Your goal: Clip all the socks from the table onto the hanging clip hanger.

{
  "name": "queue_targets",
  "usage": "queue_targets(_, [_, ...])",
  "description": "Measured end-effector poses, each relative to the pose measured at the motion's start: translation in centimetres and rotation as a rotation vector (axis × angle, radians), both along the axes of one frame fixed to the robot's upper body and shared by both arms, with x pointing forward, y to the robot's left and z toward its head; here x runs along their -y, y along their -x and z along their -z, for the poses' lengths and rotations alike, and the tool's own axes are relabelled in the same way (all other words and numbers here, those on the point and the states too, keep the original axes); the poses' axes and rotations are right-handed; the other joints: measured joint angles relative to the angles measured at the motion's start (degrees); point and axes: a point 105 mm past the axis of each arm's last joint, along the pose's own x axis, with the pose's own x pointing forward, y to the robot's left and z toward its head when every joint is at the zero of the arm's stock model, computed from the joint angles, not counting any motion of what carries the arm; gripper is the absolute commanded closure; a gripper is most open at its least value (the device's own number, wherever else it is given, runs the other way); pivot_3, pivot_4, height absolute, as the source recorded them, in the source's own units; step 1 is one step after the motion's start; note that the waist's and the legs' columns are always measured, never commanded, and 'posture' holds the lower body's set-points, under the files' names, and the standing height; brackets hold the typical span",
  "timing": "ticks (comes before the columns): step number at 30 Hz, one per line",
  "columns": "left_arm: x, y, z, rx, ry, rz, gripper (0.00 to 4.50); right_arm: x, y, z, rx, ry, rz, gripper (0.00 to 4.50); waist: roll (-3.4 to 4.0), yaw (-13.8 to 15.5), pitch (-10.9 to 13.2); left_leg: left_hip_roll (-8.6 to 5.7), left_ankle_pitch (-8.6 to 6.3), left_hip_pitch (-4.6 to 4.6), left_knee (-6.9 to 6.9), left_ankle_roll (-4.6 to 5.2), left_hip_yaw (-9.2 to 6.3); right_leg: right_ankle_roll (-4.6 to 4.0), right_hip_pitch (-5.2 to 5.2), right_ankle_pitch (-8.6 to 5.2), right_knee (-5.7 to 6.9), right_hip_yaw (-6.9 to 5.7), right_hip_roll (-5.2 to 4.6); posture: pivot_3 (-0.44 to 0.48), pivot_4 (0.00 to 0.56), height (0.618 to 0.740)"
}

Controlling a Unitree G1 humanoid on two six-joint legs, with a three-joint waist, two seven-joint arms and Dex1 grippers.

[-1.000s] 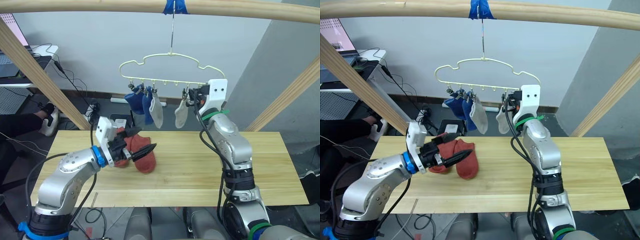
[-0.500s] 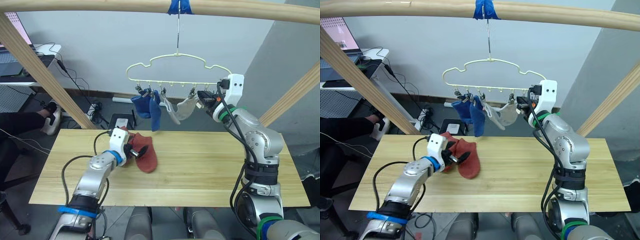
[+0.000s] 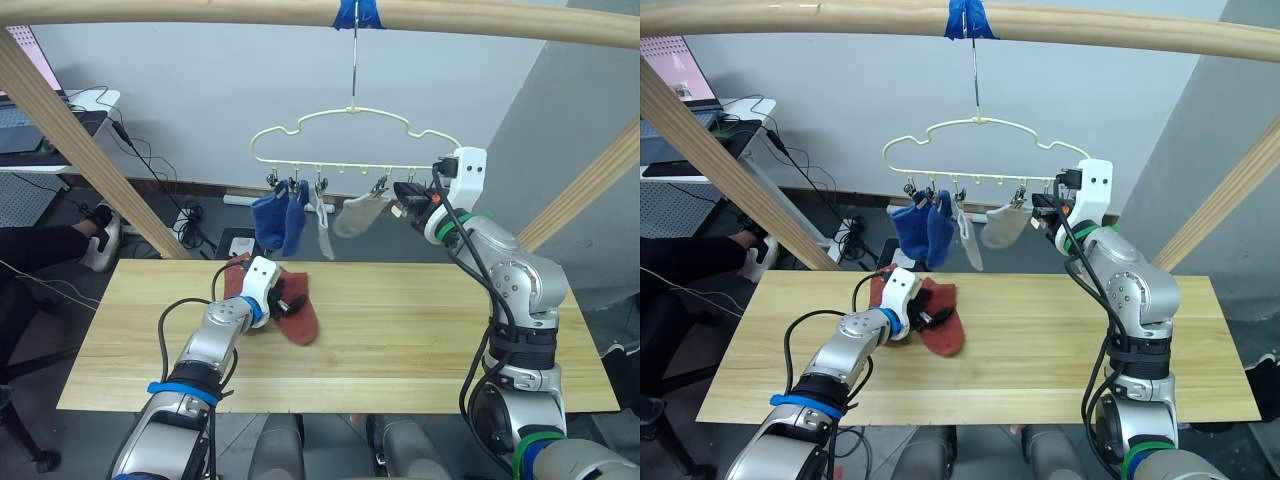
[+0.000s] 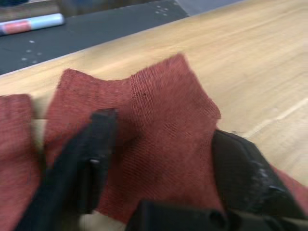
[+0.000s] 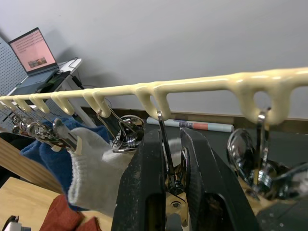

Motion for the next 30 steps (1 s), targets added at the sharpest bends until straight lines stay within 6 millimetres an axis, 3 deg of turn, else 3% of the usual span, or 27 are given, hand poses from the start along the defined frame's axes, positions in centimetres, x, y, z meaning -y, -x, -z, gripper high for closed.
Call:
queue_targets(8, [1.0,2.0,0.5,0.031,0.002,0.104,4.0,0.0,0.0,-0.1,0.001,0.0,-0.002,4.3,0.0,-0.2,0.0,0.0,0.0,0.0,0.0,0.0,0.0,0.0,0.0,0.0,0.0,0.01,0.0,-0.037,0.209,0.74])
queue_targets(11, [2.2,3.5,-0.5,0.074,0.069,0.192,4.0,0.3,0.1,-0.1,-0.002,0.013,-0.013,4.3,0.0,-0.1,0.0,0.0,0.0,-0.02,0.0,0.0,-0.01,0.0,0.0,0.0,0.0,0.0,-0.02,-0.035,0.207,0.74])
queue_targets(16, [4.6,4.8,-6.1,0.321,0.109,0.413,4.0,1.3,0.4,-0.3,-0.049,-0.013,-0.05,4.3,0.0,0.3,0.0,-0.03,0.01,0.01,0.03,0.0,-0.01,-0.01,0.04,0.01,0.02,0.0,-0.05,-0.039,0.199,0.74])
queue_targets(19, [5.5,5.4,-8.3,0.476,0.084,0.504,4.0,1.8,0.9,-1.0,-0.129,-0.115,-0.1,4.3,0.02,0.3,0.0,-0.03,0.01,0.02,0.03,0.0,0.01,-0.02,0.05,0.01,0.02,0.01,-0.05,-0.044,0.197,0.74])
queue_targets(26, [6.6,4.8,-10.0,0.656,0.001,0.561,4.0,1.0,2.5,-1.0,-0.293,-0.239,-0.238,4.3,0.02,0.0,0.0,-0.03,0.0,0.01,0.01,0.01,0.02,-0.02,0.04,0.01,0.0,0.02,-0.05,-0.063,0.189,0.74])
queue_targets(30, [9.1,4.5,-10.7,0.728,-0.024,0.616,4.0,0.2,3.0,-1.3,-0.316,-0.302,-0.27,4.3,0.02,-0.1,0.0,-0.05,0.0,-0.02,0.02,0.01,0.01,-0.01,0.02,0.01,0.0,0.01,-0.05,-0.066,0.188,0.74])
